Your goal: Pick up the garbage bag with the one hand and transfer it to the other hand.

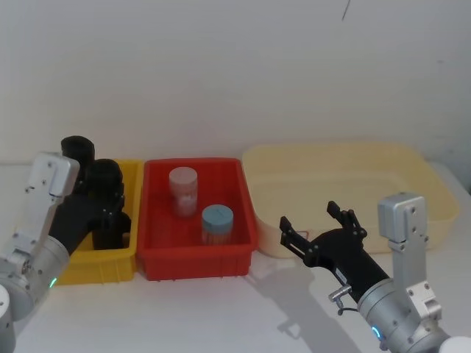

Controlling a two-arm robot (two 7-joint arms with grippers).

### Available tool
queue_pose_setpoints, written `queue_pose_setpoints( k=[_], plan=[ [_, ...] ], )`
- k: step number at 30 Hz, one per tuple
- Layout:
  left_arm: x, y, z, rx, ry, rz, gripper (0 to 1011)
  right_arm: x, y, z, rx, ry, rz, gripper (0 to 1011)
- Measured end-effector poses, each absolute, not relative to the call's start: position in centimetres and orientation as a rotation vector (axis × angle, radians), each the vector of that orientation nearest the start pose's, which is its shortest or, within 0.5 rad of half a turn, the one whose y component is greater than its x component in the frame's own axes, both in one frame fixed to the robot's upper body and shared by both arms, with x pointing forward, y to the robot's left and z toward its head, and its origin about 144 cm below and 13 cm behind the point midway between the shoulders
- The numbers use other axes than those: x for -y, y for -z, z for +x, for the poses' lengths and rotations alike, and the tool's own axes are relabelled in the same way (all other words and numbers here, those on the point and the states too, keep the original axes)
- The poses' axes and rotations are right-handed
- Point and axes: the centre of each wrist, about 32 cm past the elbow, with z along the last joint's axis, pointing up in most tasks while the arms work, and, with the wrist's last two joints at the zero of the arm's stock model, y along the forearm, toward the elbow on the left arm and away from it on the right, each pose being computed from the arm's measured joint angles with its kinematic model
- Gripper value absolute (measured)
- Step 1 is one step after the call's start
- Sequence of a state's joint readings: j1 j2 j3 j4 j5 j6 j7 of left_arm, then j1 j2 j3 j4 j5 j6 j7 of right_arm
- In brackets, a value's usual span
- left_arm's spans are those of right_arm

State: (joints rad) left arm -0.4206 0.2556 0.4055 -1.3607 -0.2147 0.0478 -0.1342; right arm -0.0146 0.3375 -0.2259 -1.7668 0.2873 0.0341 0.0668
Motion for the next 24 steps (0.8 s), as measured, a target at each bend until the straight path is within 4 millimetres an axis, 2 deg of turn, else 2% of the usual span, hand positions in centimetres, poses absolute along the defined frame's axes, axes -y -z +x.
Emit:
queue_pose_setpoints(
  k=[8, 16, 24],
  plan=[
    [-19.8, -121.9, 55.6, 0.200, -1.126, 0.054, 497, 23.7, -118.9, 44.3, 0.075, 1.229, 0.026, 1000],
    [-19.6, -124.8, 55.4, 0.281, -1.119, 0.039, 453, 23.7, -118.9, 44.3, 0.075, 1.229, 0.026, 1001],
    [-18.8, -127.4, 55.5, 0.349, -1.054, 0.034, 453, 23.7, -118.9, 44.3, 0.075, 1.229, 0.026, 1000]
  ],
)
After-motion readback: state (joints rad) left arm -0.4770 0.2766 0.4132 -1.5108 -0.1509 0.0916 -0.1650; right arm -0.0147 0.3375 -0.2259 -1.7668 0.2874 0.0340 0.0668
